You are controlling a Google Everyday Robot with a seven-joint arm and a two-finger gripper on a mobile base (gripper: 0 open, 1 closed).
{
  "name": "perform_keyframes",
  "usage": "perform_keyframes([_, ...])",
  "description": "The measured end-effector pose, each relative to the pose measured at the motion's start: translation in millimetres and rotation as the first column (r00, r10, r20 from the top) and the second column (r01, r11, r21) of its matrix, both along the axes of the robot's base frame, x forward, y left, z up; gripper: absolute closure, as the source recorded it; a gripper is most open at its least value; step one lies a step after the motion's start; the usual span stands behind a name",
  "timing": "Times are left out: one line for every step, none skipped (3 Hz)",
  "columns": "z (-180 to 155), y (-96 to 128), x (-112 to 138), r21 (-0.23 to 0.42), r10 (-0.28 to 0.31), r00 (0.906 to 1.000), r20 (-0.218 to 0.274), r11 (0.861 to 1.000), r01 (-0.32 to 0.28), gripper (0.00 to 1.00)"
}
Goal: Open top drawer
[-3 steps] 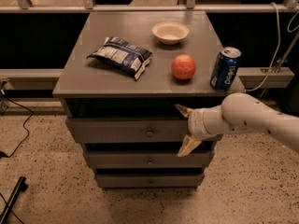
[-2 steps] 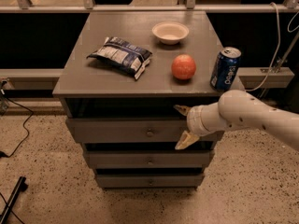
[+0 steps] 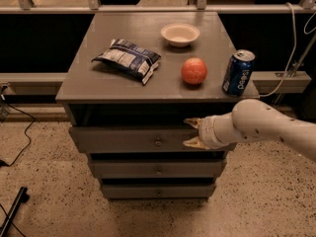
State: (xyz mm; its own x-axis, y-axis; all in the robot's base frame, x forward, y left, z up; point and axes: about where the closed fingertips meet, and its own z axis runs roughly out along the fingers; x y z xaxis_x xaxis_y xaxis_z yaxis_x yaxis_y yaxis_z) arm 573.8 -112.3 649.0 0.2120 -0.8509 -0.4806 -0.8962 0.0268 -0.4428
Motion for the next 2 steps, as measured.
perform_keyframes([10, -3, -24, 0.046, 0.004, 0.9999, -0.012, 0.999, -0.003, 0.84])
perform_keyframes([26, -4, -53, 0.087, 0.021, 0.9996, -0.02, 0.996, -0.02, 1.0])
